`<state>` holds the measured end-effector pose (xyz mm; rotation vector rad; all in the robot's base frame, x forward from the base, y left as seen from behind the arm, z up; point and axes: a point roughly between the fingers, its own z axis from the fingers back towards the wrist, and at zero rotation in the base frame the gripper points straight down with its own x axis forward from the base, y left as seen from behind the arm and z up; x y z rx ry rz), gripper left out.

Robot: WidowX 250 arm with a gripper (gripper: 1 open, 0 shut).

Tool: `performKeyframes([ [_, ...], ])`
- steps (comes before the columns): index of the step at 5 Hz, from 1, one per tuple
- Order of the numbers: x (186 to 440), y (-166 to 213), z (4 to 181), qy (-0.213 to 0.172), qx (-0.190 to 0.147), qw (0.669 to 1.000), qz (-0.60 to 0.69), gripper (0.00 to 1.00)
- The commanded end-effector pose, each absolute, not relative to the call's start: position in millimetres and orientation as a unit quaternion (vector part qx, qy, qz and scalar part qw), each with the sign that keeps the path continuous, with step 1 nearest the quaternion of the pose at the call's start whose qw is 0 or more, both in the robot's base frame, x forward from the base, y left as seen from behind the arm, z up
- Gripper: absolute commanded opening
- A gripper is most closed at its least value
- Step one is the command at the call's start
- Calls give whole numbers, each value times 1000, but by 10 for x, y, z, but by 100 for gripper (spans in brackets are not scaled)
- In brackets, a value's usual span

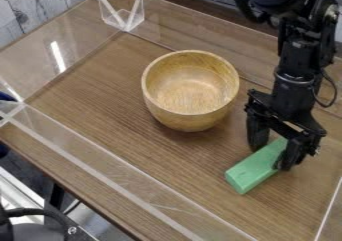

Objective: Put the green block in the brown bowl

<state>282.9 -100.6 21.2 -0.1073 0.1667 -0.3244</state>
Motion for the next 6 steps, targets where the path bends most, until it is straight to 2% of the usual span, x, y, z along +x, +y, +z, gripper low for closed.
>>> performKeyframes([
  [1,2871,-1002,236,74,-52,983,-161,100],
  [5,2873,-1002,213,79,-49,983,-160,100],
  [6,2875,-1001,209,80,-49,983,-159,0],
])
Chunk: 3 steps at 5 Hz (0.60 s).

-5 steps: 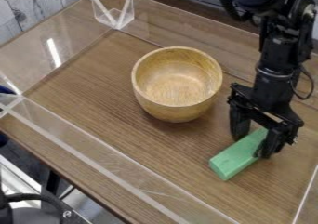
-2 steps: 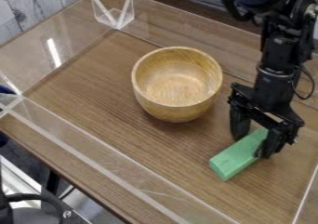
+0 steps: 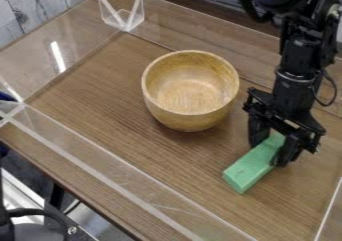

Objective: Put the green block in the brown bowl

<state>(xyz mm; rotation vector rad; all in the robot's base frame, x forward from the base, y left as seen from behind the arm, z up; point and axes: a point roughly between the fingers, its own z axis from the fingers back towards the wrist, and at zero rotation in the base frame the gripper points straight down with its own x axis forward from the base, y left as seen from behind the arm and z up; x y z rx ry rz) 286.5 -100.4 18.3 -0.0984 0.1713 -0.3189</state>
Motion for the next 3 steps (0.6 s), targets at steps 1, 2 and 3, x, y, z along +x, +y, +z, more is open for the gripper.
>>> performKeyframes([
  [1,2878,-990,256,77,-49,983,-158,0],
  [2,2886,-973,326,71,-50,984,-157,0],
  [3,2896,-953,408,64,-50,984,-156,0],
])
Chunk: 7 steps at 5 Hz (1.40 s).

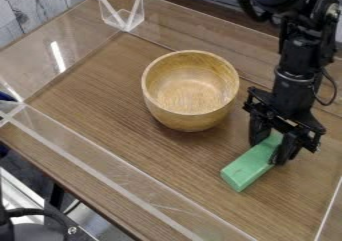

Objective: Put the green block in the brown bowl

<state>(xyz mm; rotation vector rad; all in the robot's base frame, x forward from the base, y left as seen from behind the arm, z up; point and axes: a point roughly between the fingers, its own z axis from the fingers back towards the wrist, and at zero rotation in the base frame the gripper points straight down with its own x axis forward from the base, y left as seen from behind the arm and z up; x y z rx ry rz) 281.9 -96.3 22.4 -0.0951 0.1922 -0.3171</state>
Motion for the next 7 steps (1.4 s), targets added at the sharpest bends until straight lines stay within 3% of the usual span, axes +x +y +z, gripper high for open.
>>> performKeyframes([
  [1,2905,-933,493,58,-50,985,-155,0],
  [2,2914,-911,578,51,-51,986,-153,0],
  [4,2991,-831,928,20,-47,988,-145,0],
  [6,3193,-571,1336,-15,-38,993,-110,0],
  [7,3271,-348,1437,-22,-35,995,-89,0],
])
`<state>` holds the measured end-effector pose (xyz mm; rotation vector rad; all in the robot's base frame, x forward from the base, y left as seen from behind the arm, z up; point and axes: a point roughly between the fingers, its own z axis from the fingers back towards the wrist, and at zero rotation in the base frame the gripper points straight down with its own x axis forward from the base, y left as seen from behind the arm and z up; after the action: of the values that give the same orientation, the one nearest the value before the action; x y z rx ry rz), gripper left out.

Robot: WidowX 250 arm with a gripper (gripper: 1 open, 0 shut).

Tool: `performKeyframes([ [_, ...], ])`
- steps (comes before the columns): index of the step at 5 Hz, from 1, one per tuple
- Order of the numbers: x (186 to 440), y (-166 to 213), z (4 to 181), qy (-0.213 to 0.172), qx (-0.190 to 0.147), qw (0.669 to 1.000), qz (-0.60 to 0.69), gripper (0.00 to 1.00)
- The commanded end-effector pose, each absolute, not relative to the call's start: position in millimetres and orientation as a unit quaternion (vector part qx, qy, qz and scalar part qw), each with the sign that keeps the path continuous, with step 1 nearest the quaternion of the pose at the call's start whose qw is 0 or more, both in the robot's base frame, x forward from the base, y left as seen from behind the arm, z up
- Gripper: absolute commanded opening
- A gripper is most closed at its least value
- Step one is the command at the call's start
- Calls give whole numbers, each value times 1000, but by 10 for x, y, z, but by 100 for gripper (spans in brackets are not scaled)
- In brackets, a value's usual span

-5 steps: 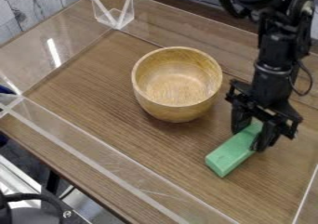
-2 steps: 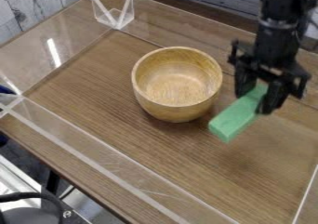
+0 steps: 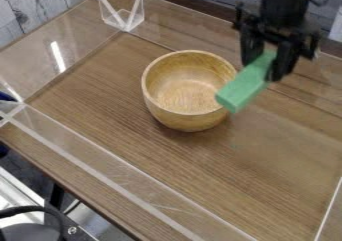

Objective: Put the green block in the brown bowl

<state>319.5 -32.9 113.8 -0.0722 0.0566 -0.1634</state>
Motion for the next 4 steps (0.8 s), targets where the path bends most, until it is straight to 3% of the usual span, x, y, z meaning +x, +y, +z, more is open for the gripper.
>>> performKeyframes([
  [1,3362,-125,1494,-25,-32,997,-68,0],
  [4,3183,60,1026,5,-27,998,-64,0],
])
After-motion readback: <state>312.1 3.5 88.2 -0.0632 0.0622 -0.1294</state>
